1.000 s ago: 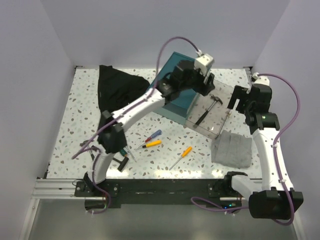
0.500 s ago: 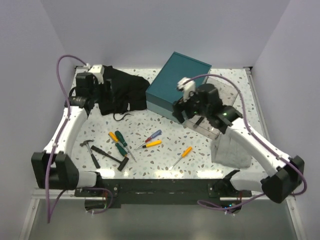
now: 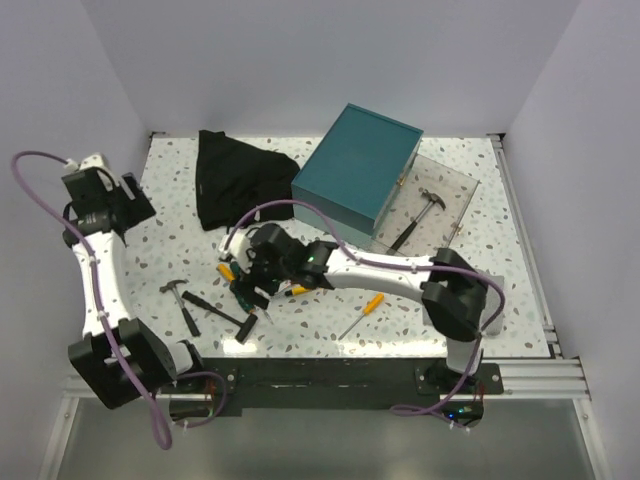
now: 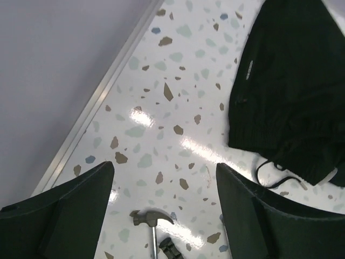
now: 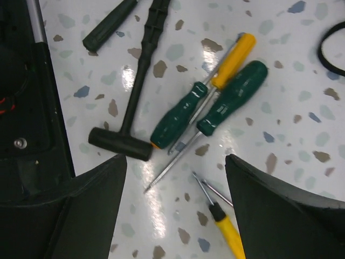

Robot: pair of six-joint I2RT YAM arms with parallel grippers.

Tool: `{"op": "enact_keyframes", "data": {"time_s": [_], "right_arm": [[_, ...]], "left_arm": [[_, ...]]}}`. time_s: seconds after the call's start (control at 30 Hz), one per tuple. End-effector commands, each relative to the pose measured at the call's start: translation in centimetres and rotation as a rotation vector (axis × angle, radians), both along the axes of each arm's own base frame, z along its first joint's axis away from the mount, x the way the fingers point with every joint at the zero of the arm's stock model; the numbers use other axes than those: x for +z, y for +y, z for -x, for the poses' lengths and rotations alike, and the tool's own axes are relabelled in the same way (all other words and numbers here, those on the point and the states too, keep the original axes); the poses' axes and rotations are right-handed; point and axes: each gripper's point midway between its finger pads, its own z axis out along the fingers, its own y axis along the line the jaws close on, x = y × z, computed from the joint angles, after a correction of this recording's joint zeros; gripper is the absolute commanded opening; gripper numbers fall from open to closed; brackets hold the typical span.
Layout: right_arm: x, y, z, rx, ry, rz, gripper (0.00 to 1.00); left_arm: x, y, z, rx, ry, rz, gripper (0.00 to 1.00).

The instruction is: Sort the tools into containers

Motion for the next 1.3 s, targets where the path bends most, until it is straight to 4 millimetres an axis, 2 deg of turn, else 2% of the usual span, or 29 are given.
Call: {"op": "enact_keyframes", "data": {"time_s": [0.0,0.07,0.1,0.2,0.27,0.3,0.53,0.77,0.83,0.87,0.9,0.93,0.97,1.03,1.07,1.1,1.17,1.2,1.27], "right_arm": [[1.4,5.0,-0.3,-0.09,-0.023,-0.097,0.76],[0.0,6.1,0.5,-0.101,-0.011,-0.089,0.76],[0.2,6.6,0.7,-0.094,-0.024,-0.096,0.76],[-1.1,7.9,1.6,-0.074,-0.026,-0.073,0.76],[-1.4,8.3,1.6,-0.088,-0.034,-0.054,0.77],[-2.7,8.4,1.6,-0.097,-0.031,-0.031,0.77],[-6.6,9.0,2.0,-0.117,0.008,0.024,0.74],[-10.1,8.0,2.2,-0.123,-0.024,0.113,0.64],[-10.2,8.0,2.1,-0.119,-0.046,0.121,0.49],[-9.9,8.1,2.1,-0.112,-0.051,0.115,0.41],[-9.7,8.2,2.2,-0.108,-0.049,0.112,0.24],[-9.3,8.1,2.2,-0.086,-0.063,0.115,0.19],[-7.8,8.3,2.2,-0.078,-0.071,0.094,0.09],[-5.9,8.1,2.0,-0.076,-0.087,0.076,0.0],[-4.2,8.1,1.8,-0.079,-0.094,0.055,0.0],[-1.3,8.0,1.4,-0.087,-0.102,0.015,0.0],[2.6,7.2,0.4,-0.097,-0.043,-0.039,0.0],[6.7,6.4,-0.7,-0.123,0.013,-0.13,0.0],[10.7,5.2,-2.1,-0.149,0.056,-0.217,0.0]], "left_arm": [[5.4,0.5,1.1,0.044,-0.149,-0.041,0.81],[6.6,-0.2,1.8,0.022,-0.201,-0.058,0.81],[6.1,-0.5,2.1,0.02,-0.197,-0.055,0.81],[5.7,-0.9,2.8,0.014,-0.202,-0.057,0.81],[5.6,-1.3,3.1,0.004,-0.198,-0.051,0.8],[5.6,-1.4,3.1,0.002,-0.198,-0.051,0.8],[5.7,-1.6,3.3,-0.008,-0.201,-0.051,0.8],[5.6,-1.5,3.2,-0.008,-0.195,-0.048,0.8],[5.5,-1.6,3.0,-0.016,-0.193,-0.042,0.8],[5.5,-1.6,2.9,-0.017,-0.192,-0.041,0.8],[5.5,-1.7,2.8,-0.022,-0.193,-0.036,0.8],[5.5,-1.8,2.7,-0.029,-0.193,-0.03,0.8],[5.5,-1.8,2.4,-0.033,-0.193,-0.025,0.8],[5.6,-1.9,2.1,-0.041,-0.196,-0.012,0.8],[5.7,-1.8,1.7,-0.046,-0.199,-0.008,0.79],[5.9,-1.8,1.4,-0.054,-0.208,-0.007,0.79],[6.1,-2.1,0.7,-0.073,-0.218,0.009,0.78],[6.4,-2.3,0.2,-0.094,-0.236,0.016,0.78],[6.7,-2.5,-0.6,-0.121,-0.263,0.02,0.77]]}}
